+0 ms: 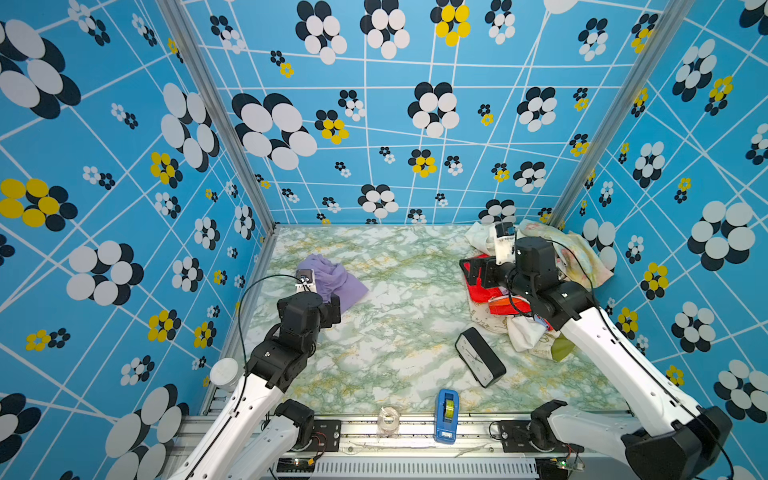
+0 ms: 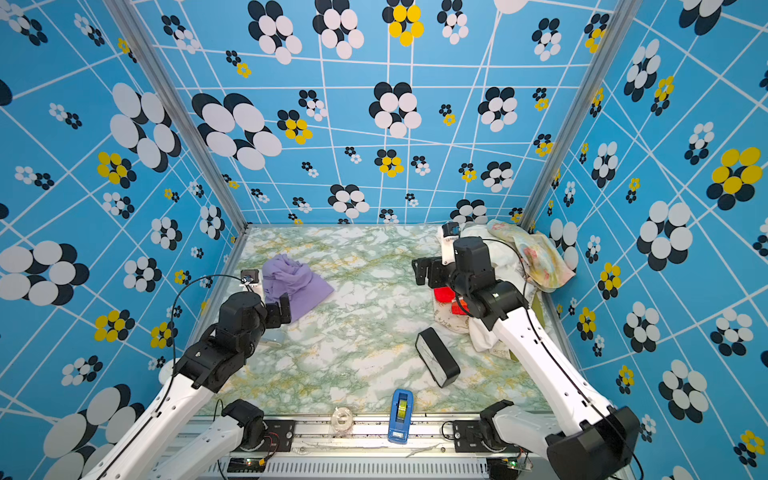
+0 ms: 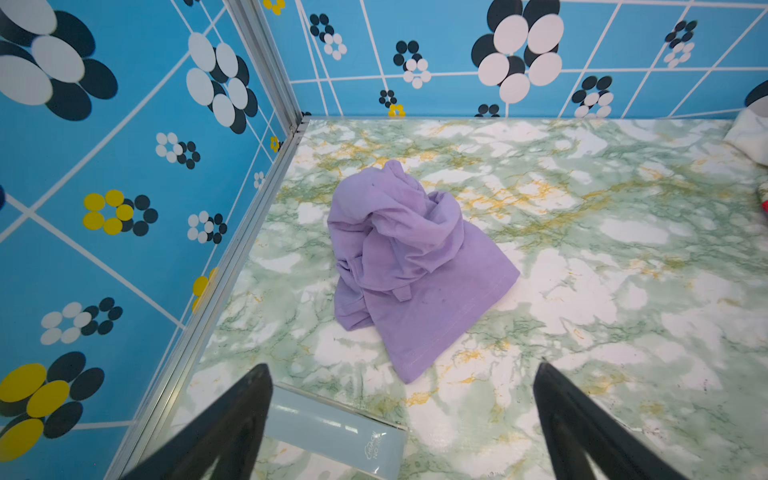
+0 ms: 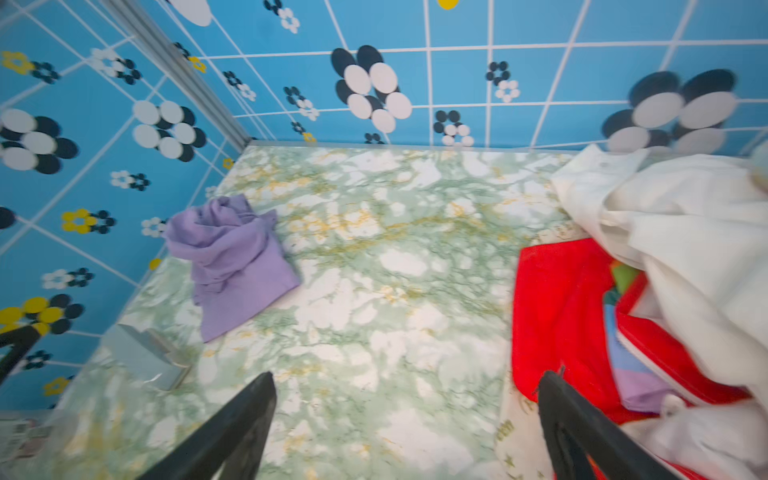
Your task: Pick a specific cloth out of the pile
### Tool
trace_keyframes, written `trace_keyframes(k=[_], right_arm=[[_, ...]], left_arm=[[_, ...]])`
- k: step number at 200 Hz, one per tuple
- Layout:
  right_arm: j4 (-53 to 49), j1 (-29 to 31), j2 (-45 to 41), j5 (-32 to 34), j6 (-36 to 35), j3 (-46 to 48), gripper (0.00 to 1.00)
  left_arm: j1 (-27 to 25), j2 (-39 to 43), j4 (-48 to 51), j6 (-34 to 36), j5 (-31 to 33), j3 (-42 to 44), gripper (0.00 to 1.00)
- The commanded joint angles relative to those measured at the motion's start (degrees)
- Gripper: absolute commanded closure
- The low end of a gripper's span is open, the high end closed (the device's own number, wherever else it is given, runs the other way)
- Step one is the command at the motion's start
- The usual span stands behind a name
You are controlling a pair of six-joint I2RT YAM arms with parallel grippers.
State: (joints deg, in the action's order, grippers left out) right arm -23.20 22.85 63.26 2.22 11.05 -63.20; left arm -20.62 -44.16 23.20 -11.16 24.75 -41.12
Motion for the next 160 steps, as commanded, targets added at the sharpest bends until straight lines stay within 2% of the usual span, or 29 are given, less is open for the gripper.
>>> trace_keyframes(k=[1, 13, 31, 47, 75, 116, 121, 160], right_arm=[[3.91, -2.63, -4.54, 11.17, -6.84, 6.42, 0.01], [7.15, -5.10, -6.29, 12.37, -8.19, 10.24, 0.01], [10.73, -8.58, -6.59, 13.05, -8.09, 14.36, 0.01], [14.76, -10.11, -5.21, 16.12, -7.71, 18.07, 0.01], [23.84, -12.84, -1.27, 17.83, -6.87, 24.69, 0.01], [37.84, -15.73, 5.50, 15.11, -4.81, 31.68, 0.01], [39.44, -17.88, 6.28, 14.74, -4.80, 32.28, 0.01], [53.10, -21.66, 12.86, 10.90, -2.96, 36.88, 0.01]], left_arm=[[5.19, -2.07, -9.67, 3.02, -6.55, 3.80, 0.01], [8.46, -3.38, -16.48, 4.25, -7.82, 7.39, 0.01], [14.04, -5.33, -24.07, 1.76, -12.08, 11.08, 0.01], [16.70, -6.94, -31.19, 2.07, -13.89, 14.27, 0.01], [17.62, -10.77, -37.79, 4.79, -12.22, 16.67, 0.01], [17.89, -17.55, -48.06, 8.01, -13.94, 19.36, 0.01], [17.81, -18.44, -48.94, 8.23, -14.15, 19.42, 0.01], [18.07, -24.34, -56.55, 10.22, -15.48, 21.39, 0.01]])
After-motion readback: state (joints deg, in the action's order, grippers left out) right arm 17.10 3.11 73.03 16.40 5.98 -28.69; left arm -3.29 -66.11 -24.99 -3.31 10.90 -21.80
